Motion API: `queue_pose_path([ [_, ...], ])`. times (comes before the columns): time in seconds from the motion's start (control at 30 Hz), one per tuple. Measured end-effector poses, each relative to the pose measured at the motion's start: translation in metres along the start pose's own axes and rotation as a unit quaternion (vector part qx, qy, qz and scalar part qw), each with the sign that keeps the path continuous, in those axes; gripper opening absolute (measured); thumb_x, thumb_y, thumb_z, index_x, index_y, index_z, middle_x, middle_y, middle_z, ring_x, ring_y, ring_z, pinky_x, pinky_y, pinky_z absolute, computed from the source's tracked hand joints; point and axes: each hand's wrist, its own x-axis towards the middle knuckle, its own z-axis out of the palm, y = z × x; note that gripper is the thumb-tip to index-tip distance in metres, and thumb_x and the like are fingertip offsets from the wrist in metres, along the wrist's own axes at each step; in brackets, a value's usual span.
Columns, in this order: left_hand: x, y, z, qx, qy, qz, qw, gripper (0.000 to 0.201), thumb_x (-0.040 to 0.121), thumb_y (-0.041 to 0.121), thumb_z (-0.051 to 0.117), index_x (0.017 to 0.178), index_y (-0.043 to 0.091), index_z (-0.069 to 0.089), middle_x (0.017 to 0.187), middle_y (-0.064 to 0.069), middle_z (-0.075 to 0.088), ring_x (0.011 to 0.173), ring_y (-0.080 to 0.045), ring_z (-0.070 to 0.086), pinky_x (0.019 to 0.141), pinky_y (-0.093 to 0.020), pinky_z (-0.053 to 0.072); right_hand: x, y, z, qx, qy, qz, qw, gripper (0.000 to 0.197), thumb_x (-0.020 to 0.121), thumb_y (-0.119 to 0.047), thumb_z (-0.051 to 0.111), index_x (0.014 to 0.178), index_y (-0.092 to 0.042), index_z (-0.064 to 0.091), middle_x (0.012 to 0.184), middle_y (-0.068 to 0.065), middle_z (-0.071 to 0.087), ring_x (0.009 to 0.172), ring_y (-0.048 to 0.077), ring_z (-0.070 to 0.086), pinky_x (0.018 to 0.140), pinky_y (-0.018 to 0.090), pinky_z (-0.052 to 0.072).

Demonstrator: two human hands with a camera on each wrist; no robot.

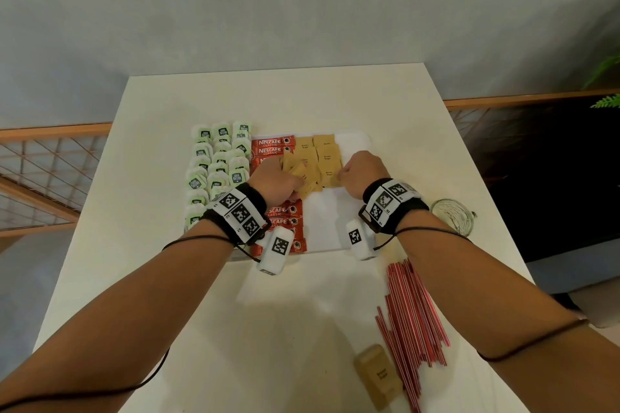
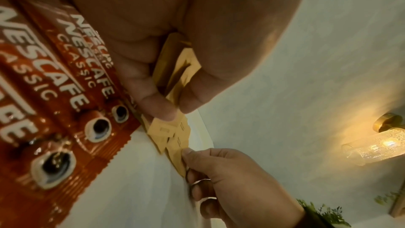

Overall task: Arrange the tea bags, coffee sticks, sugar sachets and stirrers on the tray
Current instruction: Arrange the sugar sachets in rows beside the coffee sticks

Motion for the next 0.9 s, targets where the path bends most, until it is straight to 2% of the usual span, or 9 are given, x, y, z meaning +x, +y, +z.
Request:
queue_pose_path([
  [0.1, -0.003, 0.000, -0.002, -0.005, -0.007, 0.005, 1.000, 0.019, 0.082, -0.001, 0.065, 0.099, -0.011, 0.066, 0.098, -0.030, 0.070, 0.086, -0.048, 0.069, 0.086, -0.062, 0.056, -0.009, -0.001, -0.002, 0.015, 0.005, -0.038, 0.999, 0.034, 0.092, -0.025, 0.061, 0.063, -0.009, 0.057, 0.060, 0.008, 0.054, 0.057, 0.027, 0.053, 0.052, 0.033, 0.046],
  [0.17, -0.005, 0.000, -0.003, -0.019, -0.013, 0.005, 1.000, 0.016, 0.085, -0.001, 0.067, 0.100, -0.009, 0.068, 0.100, -0.029, 0.071, 0.090, -0.047, 0.070, 0.088, -0.059, 0.057, -0.014, -0.001, -0.001, 0.042, 0.002, -0.080, 0.996, 0.027, 0.093, -0.026, 0.062, 0.085, -0.002, 0.069, 0.081, 0.015, 0.068, 0.072, 0.027, 0.061, 0.067, 0.038, 0.054],
  [0.27, -0.008, -0.001, -0.003, -0.039, -0.020, 0.000, 0.999, 0.015, 0.087, -0.001, 0.068, 0.102, -0.006, 0.068, 0.103, -0.028, 0.071, 0.085, -0.037, 0.070, 0.089, -0.058, 0.057, -0.022, -0.002, 0.000, 0.067, -0.047, -0.156, 0.984, 0.028, 0.096, -0.025, 0.060, 0.075, -0.006, 0.066, 0.071, 0.009, 0.060, 0.065, 0.018, 0.050, 0.065, 0.032, 0.044],
  [0.33, -0.009, -0.002, -0.003, -0.040, -0.023, 0.001, 0.999, 0.016, 0.087, 0.001, 0.070, 0.102, -0.004, 0.069, 0.102, -0.028, 0.071, 0.081, -0.033, 0.069, 0.090, -0.057, 0.057, -0.027, -0.003, 0.000, 0.076, -0.075, -0.192, 0.976, 0.030, 0.098, -0.026, 0.059, 0.070, -0.019, 0.064, 0.068, -0.001, 0.056, 0.062, 0.015, 0.050, 0.065, 0.031, 0.043],
  [0.4, -0.010, -0.002, -0.002, -0.039, -0.022, 0.002, 0.999, 0.015, 0.087, 0.004, 0.072, 0.101, -0.002, 0.070, 0.100, -0.025, 0.073, 0.080, -0.033, 0.070, 0.090, -0.056, 0.057, -0.030, -0.003, 0.002, 0.085, -0.086, -0.209, 0.970, 0.025, 0.099, -0.028, 0.060, 0.078, -0.018, 0.071, 0.076, 0.007, 0.062, 0.066, 0.015, 0.053, 0.068, 0.034, 0.047],
  [0.47, -0.012, -0.002, -0.002, -0.043, -0.024, 0.002, 0.999, 0.015, 0.088, 0.008, 0.073, 0.101, 0.002, 0.071, 0.099, -0.022, 0.074, 0.086, -0.037, 0.072, 0.088, -0.054, 0.058, -0.032, -0.002, 0.005, 0.089, -0.080, -0.217, 0.969, 0.026, 0.097, -0.031, 0.062, 0.081, -0.013, 0.073, 0.081, 0.016, 0.064, 0.066, 0.016, 0.053, 0.068, 0.035, 0.048],
  [0.7, -0.015, 0.000, -0.001, -0.104, -0.011, 0.001, 0.995, 0.014, 0.099, 0.016, 0.059, 0.108, 0.013, 0.070, 0.097, -0.004, 0.078, 0.082, -0.020, 0.075, 0.071, -0.032, 0.060, -0.032, -0.001, 0.003, 0.114, -0.061, -0.208, 0.970, 0.038, 0.098, -0.030, 0.063, 0.076, 0.002, 0.064, 0.064, 0.005, 0.048, 0.056, 0.015, 0.043, 0.058, 0.026, 0.038],
  [0.77, -0.015, 0.002, -0.004, -0.126, 0.009, -0.006, 0.992, 0.017, 0.101, 0.017, 0.055, 0.110, 0.014, 0.069, 0.100, -0.006, 0.077, 0.078, -0.019, 0.074, 0.065, -0.028, 0.059, -0.031, -0.001, -0.001, 0.118, -0.052, -0.202, 0.971, 0.042, 0.099, -0.026, 0.062, 0.074, 0.007, 0.057, 0.062, 0.006, 0.044, 0.054, 0.015, 0.039, 0.056, 0.026, 0.035],
  [0.9, -0.015, 0.003, -0.011, -0.166, 0.054, -0.037, 0.984, 0.011, 0.102, 0.014, 0.053, 0.095, 0.016, 0.062, 0.102, -0.010, 0.068, 0.081, -0.024, 0.066, 0.063, -0.028, 0.056, -0.029, 0.004, -0.003, 0.100, -0.062, -0.169, 0.979, 0.045, 0.100, -0.027, 0.061, 0.069, 0.005, 0.056, 0.061, 0.006, 0.040, 0.055, 0.017, 0.039, 0.058, 0.027, 0.036],
])
